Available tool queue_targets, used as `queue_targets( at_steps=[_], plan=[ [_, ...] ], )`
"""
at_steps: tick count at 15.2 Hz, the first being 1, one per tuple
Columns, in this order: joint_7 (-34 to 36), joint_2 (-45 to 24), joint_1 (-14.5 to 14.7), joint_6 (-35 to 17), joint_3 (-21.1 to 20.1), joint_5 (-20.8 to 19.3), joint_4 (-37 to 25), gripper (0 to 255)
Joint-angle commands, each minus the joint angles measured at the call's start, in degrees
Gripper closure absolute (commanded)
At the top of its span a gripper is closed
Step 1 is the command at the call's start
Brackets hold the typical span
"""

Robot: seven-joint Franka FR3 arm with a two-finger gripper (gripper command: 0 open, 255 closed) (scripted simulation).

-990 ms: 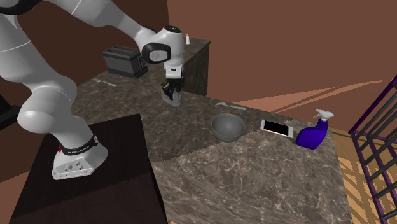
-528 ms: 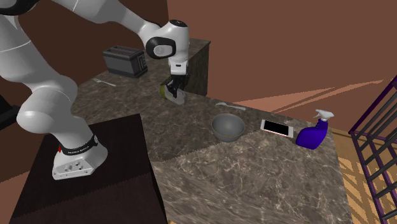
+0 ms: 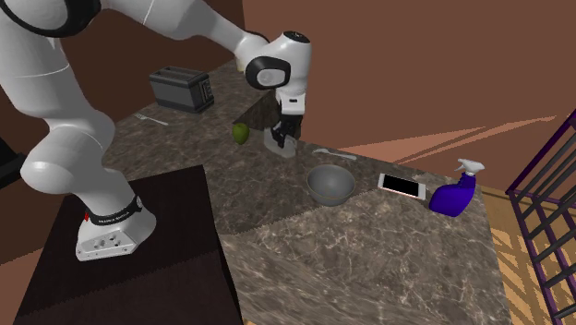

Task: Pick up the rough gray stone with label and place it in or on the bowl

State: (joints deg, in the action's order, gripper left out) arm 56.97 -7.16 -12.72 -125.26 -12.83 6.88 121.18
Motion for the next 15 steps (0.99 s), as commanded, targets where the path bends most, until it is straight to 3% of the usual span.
queue_targets(
  at_steps=[1, 8, 13, 15],
  plan=[
    [-0.7, -3.1, -0.7, 2.3, 0.8, -1.0, -5.2, 255],
    [-4.1, -15.1, -2.9, 9.1, 3.2, -3.4, -23.4, 255],
    [-6.3, -26.0, -4.0, 16.4, 4.5, -4.7, -41.3, 255],
    [-6.4, -26.4, -4.0, 15.1, 4.6, -4.7, -40.4, 255]
  ],
)
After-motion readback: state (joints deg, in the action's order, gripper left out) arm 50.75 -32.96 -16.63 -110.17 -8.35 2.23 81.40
